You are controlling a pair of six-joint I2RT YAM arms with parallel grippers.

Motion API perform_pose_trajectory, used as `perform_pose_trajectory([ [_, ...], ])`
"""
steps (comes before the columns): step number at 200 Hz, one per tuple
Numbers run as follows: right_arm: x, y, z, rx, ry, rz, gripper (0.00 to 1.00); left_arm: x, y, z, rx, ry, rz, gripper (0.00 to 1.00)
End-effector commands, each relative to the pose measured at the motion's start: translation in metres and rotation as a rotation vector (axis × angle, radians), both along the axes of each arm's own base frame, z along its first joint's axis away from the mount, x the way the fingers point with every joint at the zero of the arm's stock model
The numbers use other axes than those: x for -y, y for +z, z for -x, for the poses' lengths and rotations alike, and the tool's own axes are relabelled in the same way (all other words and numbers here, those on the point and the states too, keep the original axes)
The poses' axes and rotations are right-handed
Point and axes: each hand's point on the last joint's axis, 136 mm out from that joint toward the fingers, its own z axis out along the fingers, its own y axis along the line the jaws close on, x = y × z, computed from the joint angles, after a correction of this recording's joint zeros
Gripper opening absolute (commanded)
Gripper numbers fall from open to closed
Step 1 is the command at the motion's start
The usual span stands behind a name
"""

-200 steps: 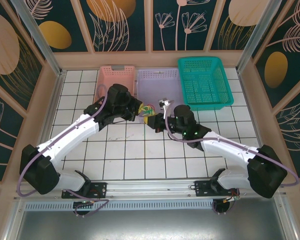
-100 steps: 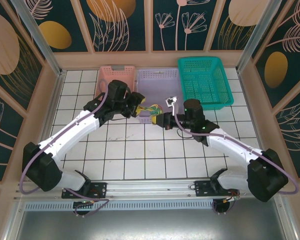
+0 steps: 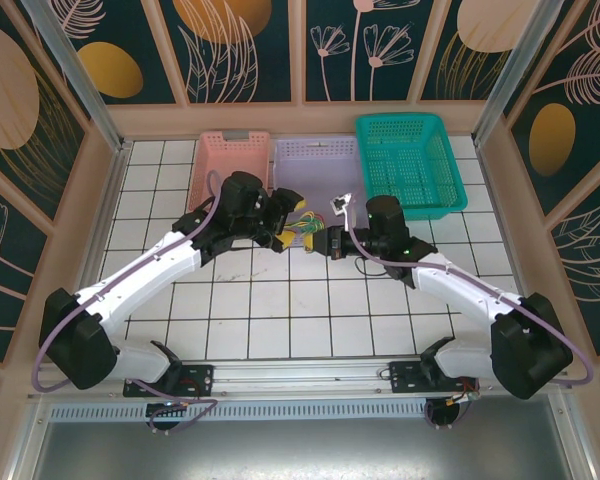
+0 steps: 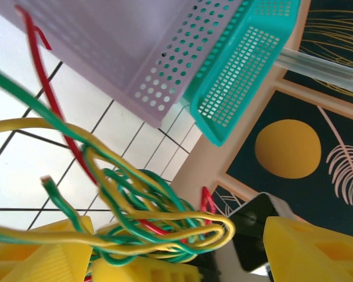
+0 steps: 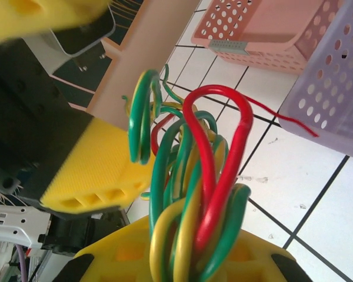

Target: Untangle the cables

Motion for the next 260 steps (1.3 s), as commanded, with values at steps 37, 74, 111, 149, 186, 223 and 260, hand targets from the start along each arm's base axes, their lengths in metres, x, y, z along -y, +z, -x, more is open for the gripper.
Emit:
perform_pose_trajectory([
  [37, -0.019, 0.021, 0.010, 0.058, 0.069, -0.020, 0.00, 0.015, 0.009, -0.008, 0.030, -0.048, 0.011, 0.82],
  [74, -0.023, 0.024, 0.012, 0.071, 0.057, -0.024, 0.00, 0.024, 0.000, -0.006, 0.012, -0.073, 0.022, 0.76],
  [111, -0.028, 0.035, 0.011, 0.090, 0.073, -0.043, 0.00, 0.027, -0.007, -0.004, 0.005, -0.077, 0.028, 0.62],
  [149, -0.034, 0.034, 0.020, 0.081, 0.131, -0.047, 0.00, 0.038, -0.007, -0.005, 0.010, -0.105, 0.044, 0.43],
  [186, -0.035, 0.028, 0.032, 0.044, 0.198, -0.041, 0.00, 0.035, -0.007, -0.012, 0.040, -0.086, 0.012, 0.15],
  [223, -0.028, 0.005, 0.044, -0.040, 0.241, 0.051, 0.00, 0.016, 0.012, -0.031, 0.172, -0.048, -0.117, 0.00],
  [260, -0.023, -0.020, 0.067, -0.163, 0.306, 0.157, 0.00, -0.005, 0.046, -0.051, 0.365, -0.068, -0.299, 0.00],
])
